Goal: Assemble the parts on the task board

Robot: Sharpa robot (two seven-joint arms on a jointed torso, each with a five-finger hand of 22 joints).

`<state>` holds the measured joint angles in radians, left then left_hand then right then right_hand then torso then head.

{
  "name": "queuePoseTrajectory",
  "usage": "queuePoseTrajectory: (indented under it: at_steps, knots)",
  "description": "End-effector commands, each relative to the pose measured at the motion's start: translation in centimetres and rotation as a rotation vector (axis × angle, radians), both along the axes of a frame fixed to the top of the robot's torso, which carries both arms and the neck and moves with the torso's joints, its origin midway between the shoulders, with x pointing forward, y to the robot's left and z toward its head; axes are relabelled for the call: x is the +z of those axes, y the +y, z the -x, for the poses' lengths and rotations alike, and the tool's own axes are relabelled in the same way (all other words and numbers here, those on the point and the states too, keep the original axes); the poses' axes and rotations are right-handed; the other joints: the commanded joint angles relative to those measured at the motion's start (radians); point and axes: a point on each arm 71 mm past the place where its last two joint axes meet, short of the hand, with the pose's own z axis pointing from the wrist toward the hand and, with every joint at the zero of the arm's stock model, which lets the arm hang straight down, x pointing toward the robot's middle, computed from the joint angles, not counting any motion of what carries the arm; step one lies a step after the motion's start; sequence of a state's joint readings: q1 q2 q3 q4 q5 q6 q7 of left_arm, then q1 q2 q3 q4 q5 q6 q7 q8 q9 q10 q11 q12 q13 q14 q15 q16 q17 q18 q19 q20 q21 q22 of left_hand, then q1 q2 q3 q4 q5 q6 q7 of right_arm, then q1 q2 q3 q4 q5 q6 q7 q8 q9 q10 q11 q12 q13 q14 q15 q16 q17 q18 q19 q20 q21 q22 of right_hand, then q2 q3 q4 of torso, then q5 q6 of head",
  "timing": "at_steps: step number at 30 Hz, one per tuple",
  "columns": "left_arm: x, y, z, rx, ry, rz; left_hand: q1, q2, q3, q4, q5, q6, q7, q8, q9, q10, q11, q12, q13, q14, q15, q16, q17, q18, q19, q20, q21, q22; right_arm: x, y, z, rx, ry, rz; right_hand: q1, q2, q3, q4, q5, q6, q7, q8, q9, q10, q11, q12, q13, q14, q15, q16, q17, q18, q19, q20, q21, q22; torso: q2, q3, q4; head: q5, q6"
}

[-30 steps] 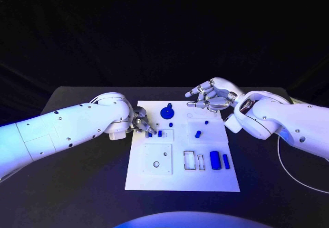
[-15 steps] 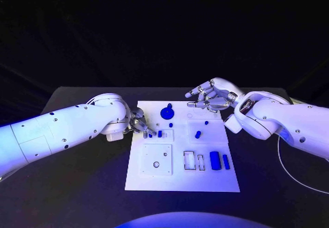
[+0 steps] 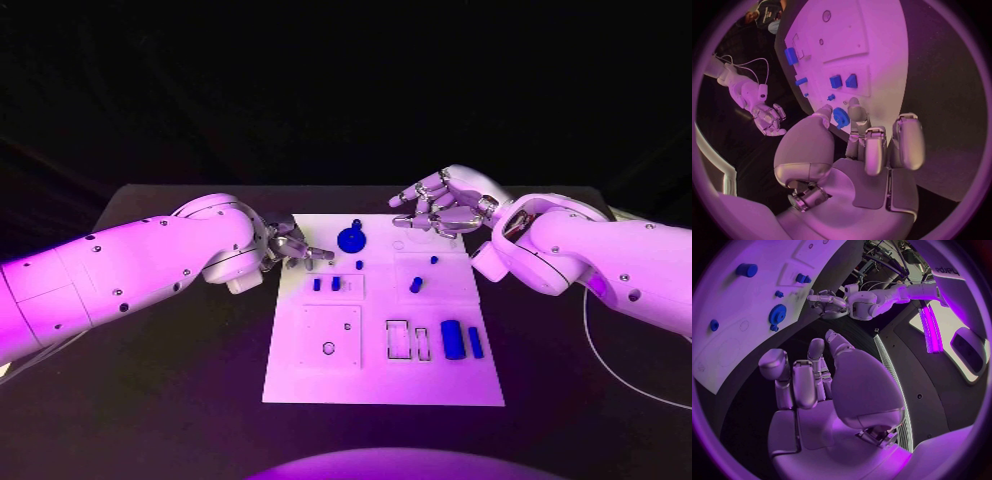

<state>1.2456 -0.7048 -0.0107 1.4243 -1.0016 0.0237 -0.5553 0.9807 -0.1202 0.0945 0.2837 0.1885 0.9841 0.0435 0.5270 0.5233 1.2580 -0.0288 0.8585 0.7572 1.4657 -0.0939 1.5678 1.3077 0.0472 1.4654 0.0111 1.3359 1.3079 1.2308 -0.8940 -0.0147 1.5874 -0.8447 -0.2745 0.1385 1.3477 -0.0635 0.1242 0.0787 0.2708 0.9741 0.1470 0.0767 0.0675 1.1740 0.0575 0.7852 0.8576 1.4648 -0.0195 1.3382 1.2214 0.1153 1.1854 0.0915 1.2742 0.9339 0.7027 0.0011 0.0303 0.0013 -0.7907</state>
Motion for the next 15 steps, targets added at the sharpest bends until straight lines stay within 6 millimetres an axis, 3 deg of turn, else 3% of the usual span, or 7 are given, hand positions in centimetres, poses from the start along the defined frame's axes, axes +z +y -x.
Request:
queuePoseTrajectory:
  at_steps: [1,4,7,8,10,13,15]
  knots:
    - [0.6,-0.2,-0.3,0.044,-0.043,0.148,0.015,0.002,-0.052,0.008,-0.025,-0.042,0.021,-0.02,-0.013,-0.076,0.02,-0.091,-0.083,0.088,0.021,-0.033,0.208,0.034,-0.026,0.02,-0.125,0.051,-0.1,0.1,0.1,0.013,0.006,0.007,-0.003,0.008,0.0,0.007,0.004,0.007,0.001,0.006,0.0,-0.004,-0.001,0.005,-0.001,0.028,0.002,-0.004,-0.001,0.013,-0.005,0.001,-0.006,-0.002,0.0,0.0011,0.0006,-0.003,0.002]
    - [0.8,-0.4,-0.4,0.031,-0.072,0.163,0.067,0.009,-0.085,0.001,-0.025,-0.082,0.041,-0.032,-0.028,-0.117,0.039,-0.116,-0.104,0.059,0.038,-0.095,0.126,0.058,-0.077,0.035,-0.253,-0.023,-0.1,0.1,0.1,0.013,0.007,0.007,-0.003,0.008,0.0,0.007,0.004,0.007,0.001,0.006,0.0,-0.004,-0.001,0.005,-0.001,0.028,0.002,-0.004,-0.001,0.013,-0.005,0.001,-0.006,-0.002,0.0,0.0006,0.0014,-0.005,0.004]
    - [1.1,-1.0,-0.5,-0.032,-0.138,0.168,0.208,0.019,-0.083,-0.031,-0.027,-0.144,0.076,-0.061,-0.062,-0.216,0.078,-0.171,-0.144,-0.069,0.07,-0.312,-0.132,0.118,-0.251,0.062,-0.623,-0.238,-0.1,0.1,0.1,0.014,0.007,0.007,-0.003,0.008,0.0,0.007,0.004,0.007,0.001,0.006,0.0,-0.004,-0.001,0.005,-0.001,0.028,0.002,-0.004,-0.001,0.013,-0.005,0.001,-0.006,-0.002,0.001,0.0005,0.0015,-0.006,0.006]
    - [1.2,-1.3,-0.6,-0.06,-0.167,0.174,0.264,0.026,-0.07,-0.051,-0.025,-0.164,0.092,-0.074,-0.076,-0.257,0.091,-0.198,-0.163,-0.145,0.078,-0.424,-0.253,0.122,-0.304,0.077,-0.713,-0.29,-0.1,0.1,0.1,0.014,0.007,0.007,-0.003,0.008,0.0,0.007,0.004,0.007,0.001,0.006,0.0,-0.004,-0.001,0.005,-0.001,0.028,0.002,-0.004,-0.001,0.013,-0.005,0.001,-0.006,-0.002,0.001,0.0005,0.0014,-0.006,0.007]
    - [1.4,-2.1,-0.6,-0.124,-0.235,0.193,0.369,0.037,-0.043,-0.092,-0.026,-0.194,0.106,-0.108,-0.111,-0.334,0.11,-0.263,-0.213,-0.31,0.103,-0.645,-0.477,0.124,-0.36,0.094,-0.785,-0.336,-0.1,0.2,0.1,0.015,0.007,0.006,-0.003,0.009,0.0,0.007,0.005,0.007,0.001,0.006,0.0,-0.004,-0.001,0.005,-0.001,0.028,0.002,-0.004,-0.001,0.013,-0.005,0.001,-0.006,-0.002,0.0,0.0007,0.0006,-0.008,0.008]
    - [1.7,-3.3,-0.6,-0.229,-0.357,0.208,0.521,0.051,0.032,-0.154,-0.078,-0.206,0.11,-0.171,-0.176,-0.359,0.116,-0.372,-0.323,-0.376,0.116,-0.73,-0.549,0.133,-0.393,0.108,-0.859,-0.391,-0.1,0.2,0.1,0.015,0.006,0.005,-0.003,0.009,0.0,0.007,0.005,0.007,0.001,0.006,0.0,-0.004,-0.001,0.005,-0.001,0.028,0.002,-0.004,-0.001,0.013,-0.005,0.001,-0.006,-0.002,0.001,-0.0003,-0.0009,-0.01,0.012]
    - [1.8,-3.9,-0.5,-0.276,-0.426,0.198,0.549,0.029,0.063,-0.167,-0.091,-0.175,0.11,-0.214,-0.226,-0.314,0.114,-0.436,-0.409,-0.363,0.122,-0.755,-0.588,0.134,-0.376,0.109,-0.878,-0.414,-0.1,0.2,0.1,0.015,0.006,0.005,-0.003,0.01,0.0,0.007,0.005,0.007,0.001,0.007,0.0,-0.004,-0.001,0.005,-0.001,0.028,0.002,-0.004,-0.001,0.012,-0.005,0.001,-0.006,-0.002,0.002,-0.0014,-0.0018,-0.012,0.014]
